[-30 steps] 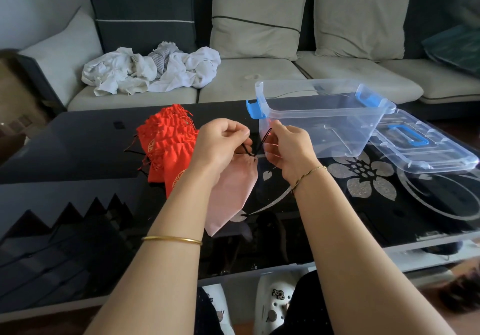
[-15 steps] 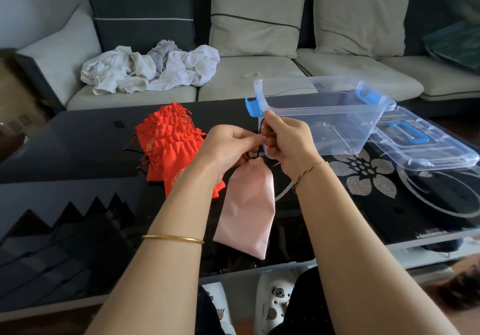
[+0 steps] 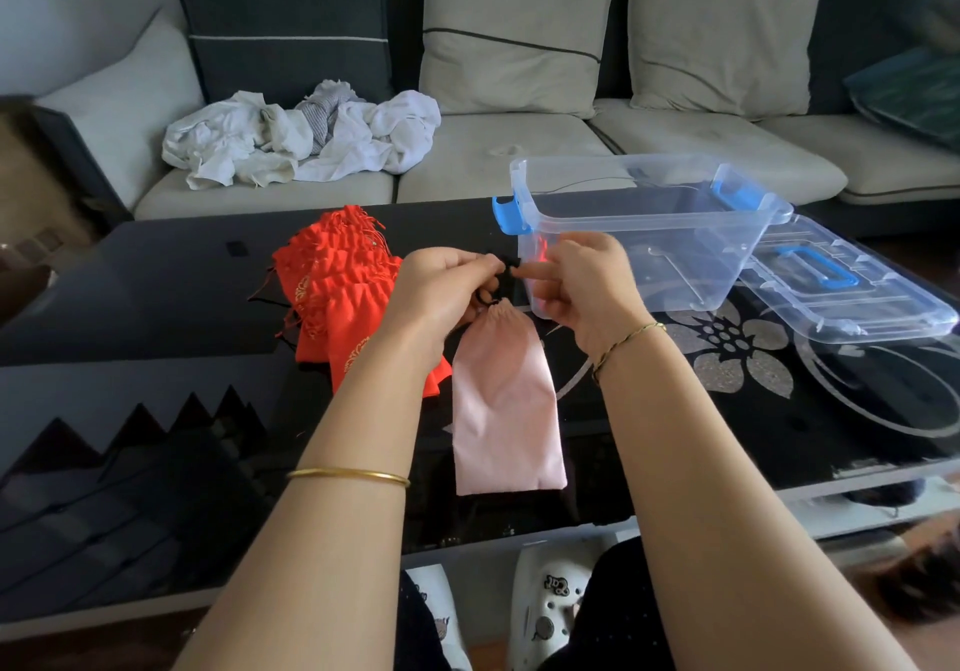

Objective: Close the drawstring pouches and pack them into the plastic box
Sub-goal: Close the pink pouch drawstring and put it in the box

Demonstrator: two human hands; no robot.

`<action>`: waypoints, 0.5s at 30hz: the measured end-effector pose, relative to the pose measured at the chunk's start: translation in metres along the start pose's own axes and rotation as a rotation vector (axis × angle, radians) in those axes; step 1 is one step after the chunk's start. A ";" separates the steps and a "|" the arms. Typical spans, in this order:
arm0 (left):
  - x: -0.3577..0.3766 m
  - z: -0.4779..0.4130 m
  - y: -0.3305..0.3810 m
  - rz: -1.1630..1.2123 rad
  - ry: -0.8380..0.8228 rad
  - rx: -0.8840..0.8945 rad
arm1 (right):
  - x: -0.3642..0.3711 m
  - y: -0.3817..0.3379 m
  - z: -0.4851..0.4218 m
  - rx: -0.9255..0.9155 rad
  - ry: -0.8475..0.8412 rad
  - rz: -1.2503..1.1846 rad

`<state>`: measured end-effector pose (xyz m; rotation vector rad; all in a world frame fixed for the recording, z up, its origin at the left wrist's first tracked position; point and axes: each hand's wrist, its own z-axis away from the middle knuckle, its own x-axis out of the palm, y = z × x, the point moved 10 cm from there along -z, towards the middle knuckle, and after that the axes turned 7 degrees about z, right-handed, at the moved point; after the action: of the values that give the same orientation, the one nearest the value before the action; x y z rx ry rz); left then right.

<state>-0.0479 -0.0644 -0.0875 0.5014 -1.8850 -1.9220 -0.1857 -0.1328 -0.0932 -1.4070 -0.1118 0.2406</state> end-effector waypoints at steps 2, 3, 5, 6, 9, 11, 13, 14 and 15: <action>-0.001 0.000 0.000 -0.001 0.002 -0.005 | -0.013 0.000 -0.003 -0.010 0.108 -0.007; -0.001 -0.001 -0.001 -0.001 0.002 -0.009 | -0.014 -0.003 -0.003 -0.035 0.114 0.030; 0.000 -0.001 -0.001 -0.002 -0.003 -0.011 | -0.001 -0.009 -0.001 -0.089 0.021 0.094; 0.000 -0.001 -0.001 -0.003 -0.010 -0.009 | 0.008 -0.011 0.003 -0.110 -0.050 0.130; 0.001 0.000 0.000 -0.005 -0.014 0.004 | 0.028 -0.017 0.011 -0.193 -0.171 0.281; 0.002 0.000 0.001 -0.008 -0.019 0.016 | 0.033 -0.020 0.014 -0.231 -0.197 0.340; 0.002 0.001 0.002 -0.009 -0.021 0.025 | 0.034 -0.021 0.015 -0.243 -0.212 0.374; 0.001 0.001 0.003 -0.008 -0.015 0.034 | 0.033 -0.021 0.014 -0.246 -0.211 0.387; -0.001 0.001 0.004 -0.014 -0.003 0.046 | 0.032 -0.022 0.014 -0.246 -0.210 0.390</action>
<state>-0.0475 -0.0634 -0.0832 0.5271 -1.9362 -1.8925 -0.1558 -0.1151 -0.0716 -1.6395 -0.0392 0.7181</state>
